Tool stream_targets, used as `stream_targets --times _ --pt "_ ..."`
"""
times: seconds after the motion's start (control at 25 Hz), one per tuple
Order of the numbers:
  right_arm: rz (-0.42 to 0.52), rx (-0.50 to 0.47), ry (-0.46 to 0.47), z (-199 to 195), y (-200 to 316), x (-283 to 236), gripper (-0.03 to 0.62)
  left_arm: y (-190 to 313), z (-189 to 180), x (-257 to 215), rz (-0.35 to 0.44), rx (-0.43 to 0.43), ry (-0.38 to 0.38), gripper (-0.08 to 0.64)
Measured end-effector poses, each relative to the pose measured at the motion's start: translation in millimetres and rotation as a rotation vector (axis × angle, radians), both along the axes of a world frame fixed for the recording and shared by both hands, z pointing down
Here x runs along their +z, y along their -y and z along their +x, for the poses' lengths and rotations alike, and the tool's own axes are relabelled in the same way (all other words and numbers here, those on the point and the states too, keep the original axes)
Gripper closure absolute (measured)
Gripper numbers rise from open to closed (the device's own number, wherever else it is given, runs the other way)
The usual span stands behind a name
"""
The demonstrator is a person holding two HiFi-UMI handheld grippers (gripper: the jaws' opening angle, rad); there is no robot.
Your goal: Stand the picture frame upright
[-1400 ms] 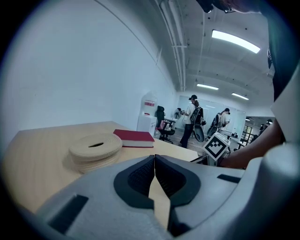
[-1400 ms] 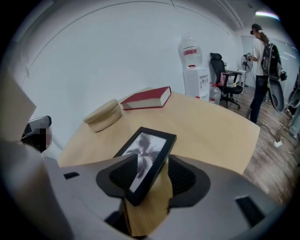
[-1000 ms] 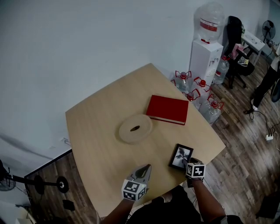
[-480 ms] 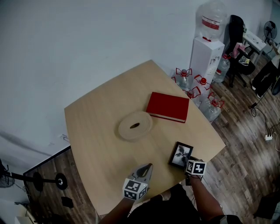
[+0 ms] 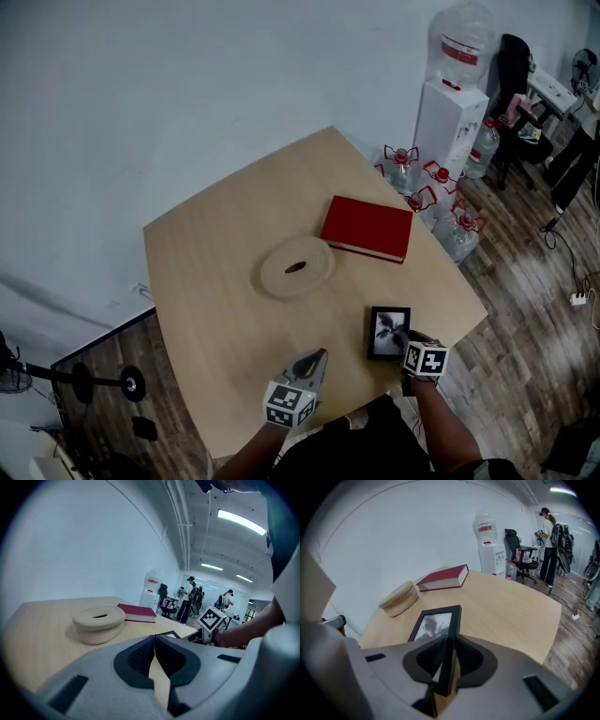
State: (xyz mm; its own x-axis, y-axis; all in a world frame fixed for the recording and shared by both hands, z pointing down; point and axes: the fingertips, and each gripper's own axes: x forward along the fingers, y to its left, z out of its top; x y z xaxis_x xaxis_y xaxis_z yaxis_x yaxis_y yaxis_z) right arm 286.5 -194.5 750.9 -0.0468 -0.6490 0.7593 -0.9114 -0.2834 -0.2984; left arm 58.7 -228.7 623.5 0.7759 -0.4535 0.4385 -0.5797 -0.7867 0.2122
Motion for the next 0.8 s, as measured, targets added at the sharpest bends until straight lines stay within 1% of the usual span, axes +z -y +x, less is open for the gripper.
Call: stream_targets --times 0.28,0.4,0.56,0.8 --pt "0.074 -0.078 -0.044 -7.3 19.6 -27.7 0.525 -0.8 -2.6 1.4 -0.004 -0.022 -0.008 0.555" --pt "0.113 -0.113 -0.044 -14.7 32.9 -41.3 0.525 1.5 -8.8 0.8 0.0 -0.046 -0.007 0.555" --pt "0.159 -0.173 -0.039 -30.8 55.0 -56.2 0.525 6.6 -24.4 0.1 -0.001 -0.099 -0.009 0.555" --pt "0.21 -0.306 -0.031 -70.0 91.1 -72.7 0.525 11.6 -53.1 -1.1 0.004 -0.199 -0.009 0.555"
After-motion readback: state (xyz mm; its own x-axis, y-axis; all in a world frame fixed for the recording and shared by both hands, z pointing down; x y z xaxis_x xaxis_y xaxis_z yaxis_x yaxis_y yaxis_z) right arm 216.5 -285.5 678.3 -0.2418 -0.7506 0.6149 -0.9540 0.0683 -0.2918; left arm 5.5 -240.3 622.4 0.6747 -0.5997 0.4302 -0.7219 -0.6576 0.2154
